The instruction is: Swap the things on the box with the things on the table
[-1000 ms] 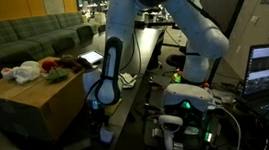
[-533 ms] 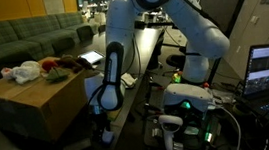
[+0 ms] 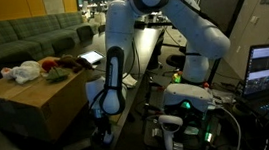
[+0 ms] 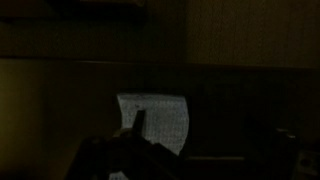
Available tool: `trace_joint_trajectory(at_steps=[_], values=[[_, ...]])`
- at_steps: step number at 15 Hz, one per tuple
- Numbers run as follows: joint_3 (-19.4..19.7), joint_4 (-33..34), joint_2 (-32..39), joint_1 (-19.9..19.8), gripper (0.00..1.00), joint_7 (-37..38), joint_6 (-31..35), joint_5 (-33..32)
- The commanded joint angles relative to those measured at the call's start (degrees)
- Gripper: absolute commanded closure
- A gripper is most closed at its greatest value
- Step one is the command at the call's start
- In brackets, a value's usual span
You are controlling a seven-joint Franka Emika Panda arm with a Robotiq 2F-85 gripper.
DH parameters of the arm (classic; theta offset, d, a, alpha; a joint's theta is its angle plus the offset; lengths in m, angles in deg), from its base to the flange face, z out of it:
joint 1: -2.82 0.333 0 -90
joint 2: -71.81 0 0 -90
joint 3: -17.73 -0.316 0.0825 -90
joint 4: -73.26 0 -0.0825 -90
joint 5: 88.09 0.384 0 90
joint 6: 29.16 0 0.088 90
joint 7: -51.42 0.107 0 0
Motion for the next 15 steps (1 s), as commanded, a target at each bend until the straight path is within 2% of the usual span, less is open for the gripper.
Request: trace_joint_trajectory(at_steps=[1,15], values=[[1.28,1.15,1.26,2.04,0.0,-0.34,2.38,-0.87],[9.67,1.05,0.17,9.77,0.0,0.62,4.0,-3.97]])
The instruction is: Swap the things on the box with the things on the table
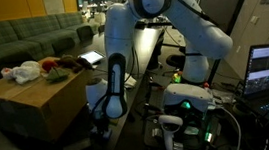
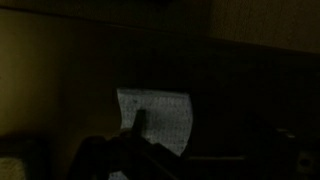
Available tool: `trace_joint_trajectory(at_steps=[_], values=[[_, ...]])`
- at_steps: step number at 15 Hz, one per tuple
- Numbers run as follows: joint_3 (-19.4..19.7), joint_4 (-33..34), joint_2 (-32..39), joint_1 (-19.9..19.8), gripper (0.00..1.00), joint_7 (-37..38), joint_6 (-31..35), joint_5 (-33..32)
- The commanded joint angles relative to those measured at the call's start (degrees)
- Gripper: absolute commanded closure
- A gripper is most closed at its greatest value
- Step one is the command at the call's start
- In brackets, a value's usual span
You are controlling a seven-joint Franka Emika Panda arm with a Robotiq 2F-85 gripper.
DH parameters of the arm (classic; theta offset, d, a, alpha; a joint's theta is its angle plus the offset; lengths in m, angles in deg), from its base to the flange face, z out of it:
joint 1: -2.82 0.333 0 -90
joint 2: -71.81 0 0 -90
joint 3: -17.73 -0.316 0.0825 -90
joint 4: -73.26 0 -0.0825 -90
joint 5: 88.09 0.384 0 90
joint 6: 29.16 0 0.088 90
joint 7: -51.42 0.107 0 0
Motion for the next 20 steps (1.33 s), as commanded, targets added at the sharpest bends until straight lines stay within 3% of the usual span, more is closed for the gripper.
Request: trace_joint_trajectory(at_steps=[1,9,20], values=[[2.09,-0.44,-1.12,2.06,0.0,0.52,0.85,-1.65],[3.51,-1.5,-3.89,2.57,0.0,0.02,0.88,-3.73],[2.34,-0.51,-2.47,-1.05,0.0,-3.44,1.36,-5.16]])
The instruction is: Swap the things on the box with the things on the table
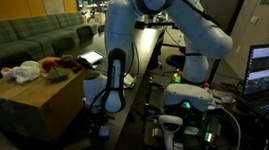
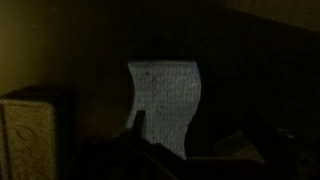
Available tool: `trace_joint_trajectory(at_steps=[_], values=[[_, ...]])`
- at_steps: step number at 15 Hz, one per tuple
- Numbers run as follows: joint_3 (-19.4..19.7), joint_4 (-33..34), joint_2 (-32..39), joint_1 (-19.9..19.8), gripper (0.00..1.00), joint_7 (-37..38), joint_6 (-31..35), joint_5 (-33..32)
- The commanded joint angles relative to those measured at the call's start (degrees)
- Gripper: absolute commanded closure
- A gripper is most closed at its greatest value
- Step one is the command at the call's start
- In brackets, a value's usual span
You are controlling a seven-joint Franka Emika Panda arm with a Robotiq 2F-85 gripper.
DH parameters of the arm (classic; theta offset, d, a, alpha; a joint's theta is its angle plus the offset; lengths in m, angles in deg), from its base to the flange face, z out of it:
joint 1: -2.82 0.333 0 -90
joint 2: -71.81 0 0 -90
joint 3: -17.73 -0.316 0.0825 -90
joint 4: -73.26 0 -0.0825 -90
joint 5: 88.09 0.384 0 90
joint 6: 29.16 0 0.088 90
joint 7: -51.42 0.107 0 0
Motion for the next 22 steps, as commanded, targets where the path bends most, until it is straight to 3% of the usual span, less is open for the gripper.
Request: trace_joint_trajectory(at_steps=[1,9,22], values=[[-0.82,-0.32,0.09,-2.45,0.0,-2.09,1.21,-1.48],[-4.72,0.56,1.86,-8.27,0.0,-5.9,0.12,-1.36],[-7.61,2.96,6.08,-12.56,0.0,-8.81,-0.69,-1.48]])
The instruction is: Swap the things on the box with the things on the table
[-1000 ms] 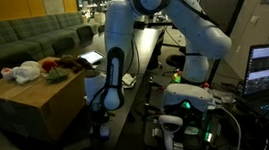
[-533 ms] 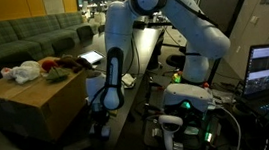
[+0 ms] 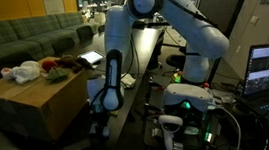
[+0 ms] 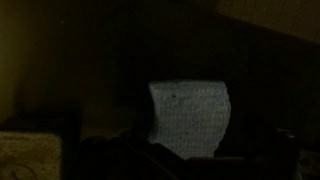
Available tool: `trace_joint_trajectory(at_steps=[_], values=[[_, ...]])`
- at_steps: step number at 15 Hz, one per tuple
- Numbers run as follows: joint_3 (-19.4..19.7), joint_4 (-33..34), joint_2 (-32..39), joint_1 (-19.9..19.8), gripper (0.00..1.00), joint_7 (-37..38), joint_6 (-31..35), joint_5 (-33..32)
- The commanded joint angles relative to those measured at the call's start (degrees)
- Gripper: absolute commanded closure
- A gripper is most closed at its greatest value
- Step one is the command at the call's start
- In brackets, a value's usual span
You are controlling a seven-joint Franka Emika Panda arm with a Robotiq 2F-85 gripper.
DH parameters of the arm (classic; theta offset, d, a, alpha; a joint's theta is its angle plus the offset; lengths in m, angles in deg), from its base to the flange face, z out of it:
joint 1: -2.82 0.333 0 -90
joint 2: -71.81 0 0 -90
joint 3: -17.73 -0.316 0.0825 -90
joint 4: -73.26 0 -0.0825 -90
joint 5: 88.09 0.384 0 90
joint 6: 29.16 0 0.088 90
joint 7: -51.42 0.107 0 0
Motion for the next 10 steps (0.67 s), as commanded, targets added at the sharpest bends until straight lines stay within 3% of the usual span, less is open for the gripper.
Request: trace_joint_trajectory(at_steps=[1,4,5,7,8,10], values=[[-1.69,1.94,1.83,-1.94,0.0,-1.55,-0.58,-0.96],[-1.66,2.53,2.49,-1.83,0.0,-1.65,-0.74,-0.93],[-1.68,2.52,2.4,-1.92,0.05,-1.72,-0.94,-0.94],[-1.43,2.44,2.16,-1.71,0.29,-1.52,-1.09,-0.89],[-1.37,2.34,1.95,-1.67,0.3,-1.49,-1.27,-0.89],[-1.0,2.13,1.31,-1.38,0.45,-1.17,-1.88,-0.83]])
